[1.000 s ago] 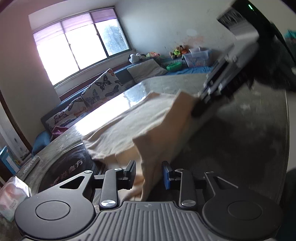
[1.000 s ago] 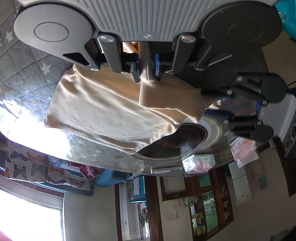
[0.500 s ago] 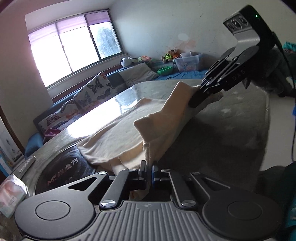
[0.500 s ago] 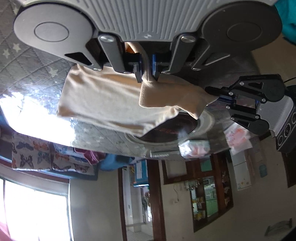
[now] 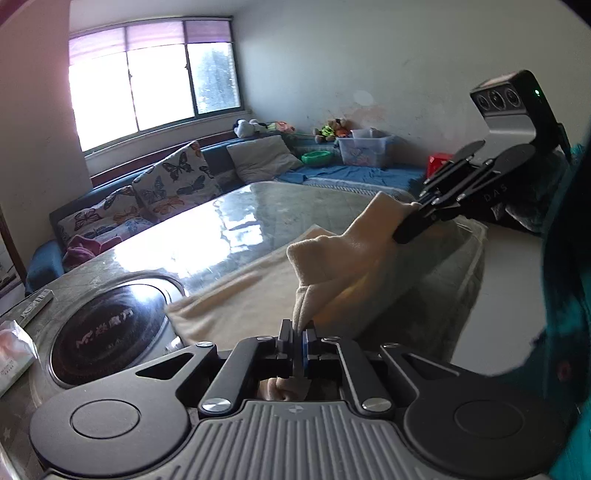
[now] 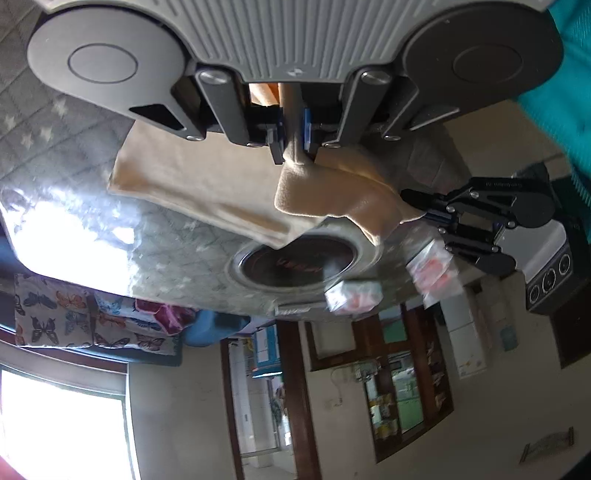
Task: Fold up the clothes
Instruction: 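Lift the hem end with both grippers and fold it toward the collar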
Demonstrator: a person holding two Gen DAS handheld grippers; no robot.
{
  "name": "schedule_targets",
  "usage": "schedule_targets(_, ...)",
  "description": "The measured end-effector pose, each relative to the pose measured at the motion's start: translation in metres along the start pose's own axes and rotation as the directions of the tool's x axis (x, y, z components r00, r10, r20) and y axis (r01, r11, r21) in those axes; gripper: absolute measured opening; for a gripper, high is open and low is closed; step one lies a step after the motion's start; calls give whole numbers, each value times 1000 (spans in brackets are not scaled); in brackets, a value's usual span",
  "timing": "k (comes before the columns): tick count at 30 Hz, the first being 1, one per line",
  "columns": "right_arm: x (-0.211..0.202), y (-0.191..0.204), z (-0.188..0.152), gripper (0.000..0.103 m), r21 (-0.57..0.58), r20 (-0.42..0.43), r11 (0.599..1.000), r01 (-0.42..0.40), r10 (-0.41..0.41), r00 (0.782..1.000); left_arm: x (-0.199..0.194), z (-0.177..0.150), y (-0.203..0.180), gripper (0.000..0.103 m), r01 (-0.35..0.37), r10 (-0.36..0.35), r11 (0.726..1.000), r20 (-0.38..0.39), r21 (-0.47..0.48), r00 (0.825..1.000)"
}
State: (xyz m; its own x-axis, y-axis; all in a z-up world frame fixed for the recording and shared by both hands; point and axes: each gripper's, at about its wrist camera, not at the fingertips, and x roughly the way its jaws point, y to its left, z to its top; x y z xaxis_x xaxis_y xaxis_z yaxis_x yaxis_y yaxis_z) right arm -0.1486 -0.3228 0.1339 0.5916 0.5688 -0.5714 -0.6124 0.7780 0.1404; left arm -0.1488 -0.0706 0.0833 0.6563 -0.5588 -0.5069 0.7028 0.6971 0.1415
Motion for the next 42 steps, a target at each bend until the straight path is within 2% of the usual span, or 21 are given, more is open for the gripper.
schedule_targets(6, 38, -43, 49, 8, 5, 0, 999, 40, -40, 999, 54, 31, 46, 5, -60, 60, 998, 12, -13, 998)
schedule_targets(11, 104, -88, 70, 10, 79, -50, 990, 118, -114, 992, 129, 28, 77, 5, -129, 123, 987, -74, -91, 990)
schedule_targets(13, 125, -98, 62, 11, 122, -67, 982, 148, -140, 988, 152, 24, 84, 8, -160, 148, 981, -107, -111, 983)
schedule_targets(14, 139, -104, 57, 17, 146, -78, 975, 166, -156, 985, 159, 20, 84, 9, -174, 161, 979, -118, -111, 980)
schedule_targets(16, 152, -111, 43, 19, 169, -83, 964, 206, -194, 978, 171, 13, 85, 12, -203, 187, 973, -141, -109, 972)
schedule_targets(18, 150, -112, 32, 19, 190, -68, 953, 237, -228, 971, 177, 9, 85, 15, -224, 206, 968, -152, -113, 967)
schedule_targets(21, 134, -108, 22, 20, 176, -23, 944, 278, -278, 960, 165, 17, 85, 21, -250, 232, 959, -133, -137, 964)
schedule_targets(23, 122, -104, 16, 21, 185, -3, 944, 274, -278, 961, 157, 23, 85, 20, -267, 251, 951, -120, -154, 961)
schedule_targets(29, 118, -106, -1, 21, 219, -22, 935, 280, -282, 959, 146, 41, 61, 20, -154, 143, 964, -66, -217, 988)
schedule_targets(34, 126, -130, -7, 20, 322, -46, 894, 310, -313, 949, 171, 37, 61, 20, -147, 121, 959, -120, -241, 985)
schedule_targets(37, 122, -124, -1, 21, 279, -24, 908, 312, -319, 948, 178, 32, 73, 19, -160, 121, 948, -154, -276, 981)
schedule_targets(42, 134, -121, 16, 21, 267, 2, 931, 250, -260, 966, 182, 45, 76, 19, -131, 98, 945, -121, -301, 988)
